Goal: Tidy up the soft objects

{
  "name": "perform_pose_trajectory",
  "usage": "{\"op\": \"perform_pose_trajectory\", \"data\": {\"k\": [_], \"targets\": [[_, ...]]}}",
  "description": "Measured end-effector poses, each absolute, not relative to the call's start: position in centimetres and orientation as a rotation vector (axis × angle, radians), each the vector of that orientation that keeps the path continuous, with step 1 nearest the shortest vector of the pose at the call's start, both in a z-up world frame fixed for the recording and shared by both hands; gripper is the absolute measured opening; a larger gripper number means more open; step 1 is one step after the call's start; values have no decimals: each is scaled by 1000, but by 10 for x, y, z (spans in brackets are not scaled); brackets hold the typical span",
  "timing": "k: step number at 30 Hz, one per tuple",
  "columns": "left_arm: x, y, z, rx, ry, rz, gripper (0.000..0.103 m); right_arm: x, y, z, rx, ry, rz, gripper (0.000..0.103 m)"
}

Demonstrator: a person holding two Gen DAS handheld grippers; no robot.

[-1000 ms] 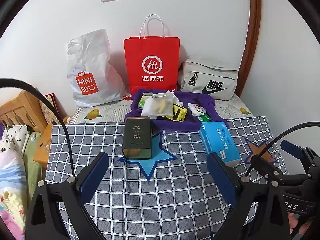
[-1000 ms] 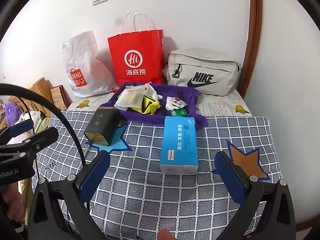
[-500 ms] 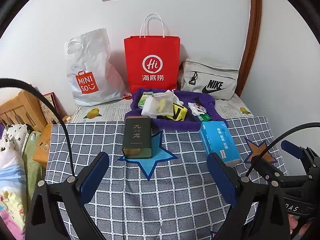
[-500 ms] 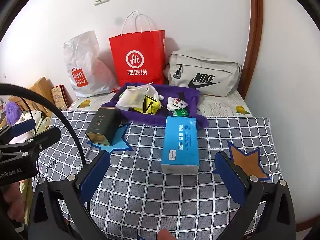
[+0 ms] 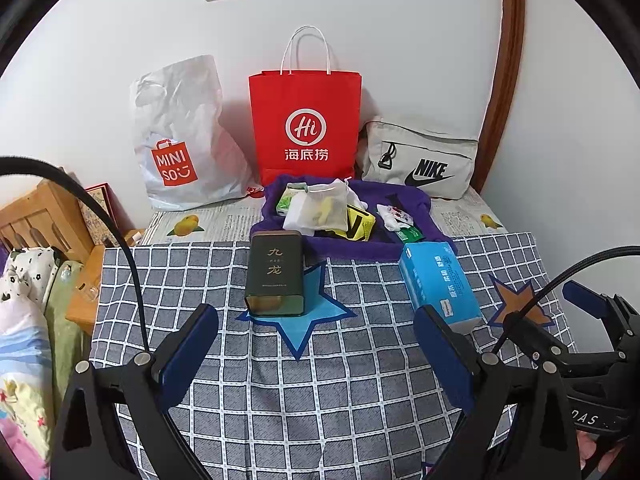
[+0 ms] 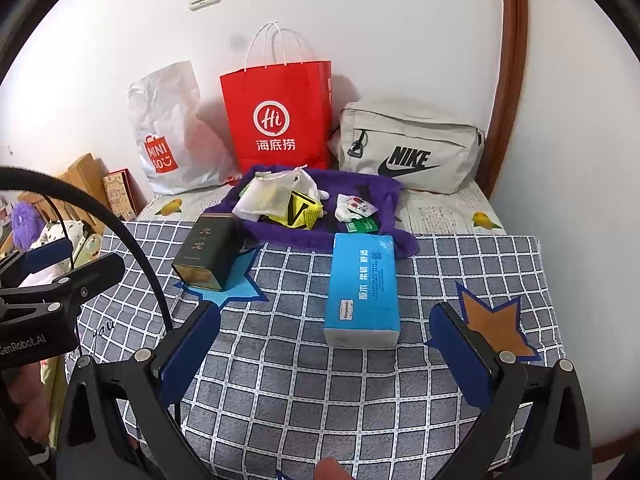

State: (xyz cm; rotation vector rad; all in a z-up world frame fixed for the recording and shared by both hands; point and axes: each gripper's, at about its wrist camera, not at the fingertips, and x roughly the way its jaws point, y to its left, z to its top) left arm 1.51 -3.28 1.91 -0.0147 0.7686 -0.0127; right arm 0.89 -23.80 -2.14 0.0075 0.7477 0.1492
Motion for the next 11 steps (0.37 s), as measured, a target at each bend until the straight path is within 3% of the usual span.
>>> {"op": "perform_pose_trajectory", "data": {"k": [11], "targets": [[16, -29, 17, -19, 772, -11, 99, 7, -239, -21, 7, 743, 155, 103]]}}
